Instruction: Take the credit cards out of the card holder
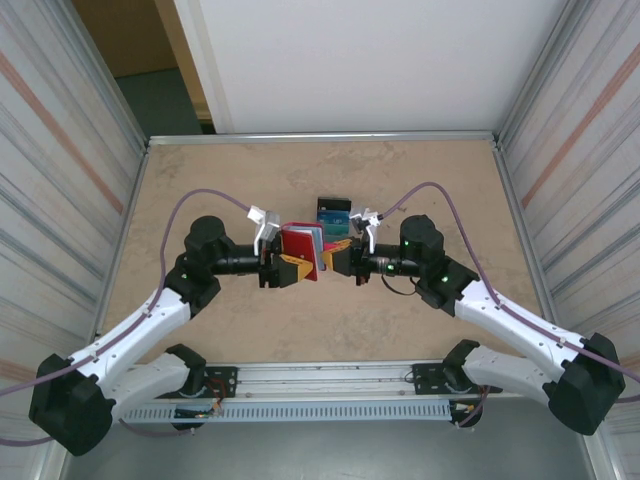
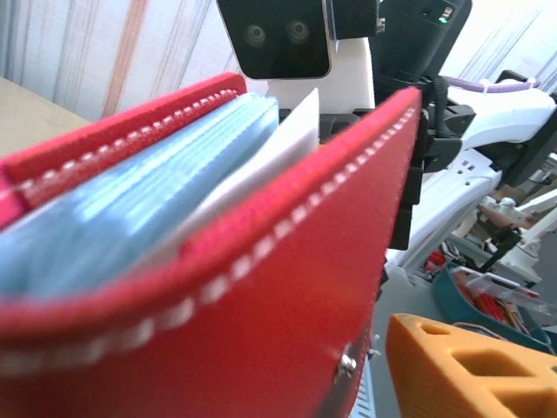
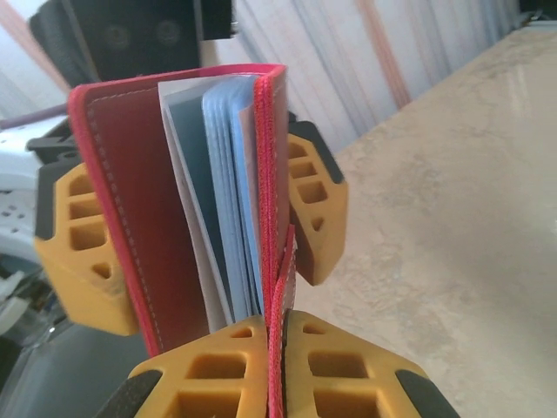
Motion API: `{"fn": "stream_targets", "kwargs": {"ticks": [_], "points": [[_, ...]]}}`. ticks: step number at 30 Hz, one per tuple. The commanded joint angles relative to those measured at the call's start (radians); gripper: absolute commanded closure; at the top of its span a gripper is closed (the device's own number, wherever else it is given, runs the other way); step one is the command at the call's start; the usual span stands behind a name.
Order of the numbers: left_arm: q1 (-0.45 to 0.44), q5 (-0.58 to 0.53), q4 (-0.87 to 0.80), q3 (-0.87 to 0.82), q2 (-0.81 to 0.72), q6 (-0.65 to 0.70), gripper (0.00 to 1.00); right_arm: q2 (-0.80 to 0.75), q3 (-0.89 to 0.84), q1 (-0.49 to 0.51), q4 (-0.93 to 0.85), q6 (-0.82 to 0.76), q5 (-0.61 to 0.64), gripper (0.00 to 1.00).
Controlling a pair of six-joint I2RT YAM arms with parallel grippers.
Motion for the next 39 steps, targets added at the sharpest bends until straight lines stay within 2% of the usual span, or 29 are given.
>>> {"fn": "stream_targets", "kwargs": {"ticks": [1, 5, 9, 14, 21, 25, 31, 39], "points": [[-0.015, -0.029, 0.0, 0.007, 0.004, -0.002, 0.29, -0.013, 0.037, 0.011, -0.001, -0.007, 0.096, 1.0], [-0.03, -0.077, -0.01, 0.006, 0.009, 0.002, 0.18, -0.047, 0.035, 0.02, -0.011, -0.003, 0.17, 1.0], [-0.051, -0.174, -0.046, 0.008, 0.015, 0.012, 0.07, -0.052, 0.039, 0.023, -0.029, 0.006, 0.238, 1.0], [-0.092, -0.317, -0.07, 0.01, 0.012, 0.027, 0.02, -0.054, 0.046, 0.041, -0.057, 0.006, 0.317, 1.0], [-0.169, -0.581, -0.094, 0.009, -0.003, 0.068, 0.01, -0.048, 0.073, 0.079, -0.121, -0.022, 0.416, 1.0], [-0.201, -0.687, -0.099, 0.014, 0.002, 0.1, 0.01, -0.039, 0.095, 0.108, -0.16, -0.045, 0.471, 1.0], [-0.211, -0.756, -0.082, 0.02, 0.023, 0.104, 0.01, -0.024, 0.131, 0.146, -0.214, -0.07, 0.546, 1.0], [-0.211, -0.8, -0.045, 0.012, 0.038, 0.091, 0.03, 0.018, 0.156, 0.171, -0.233, -0.089, 0.584, 1.0]]}}
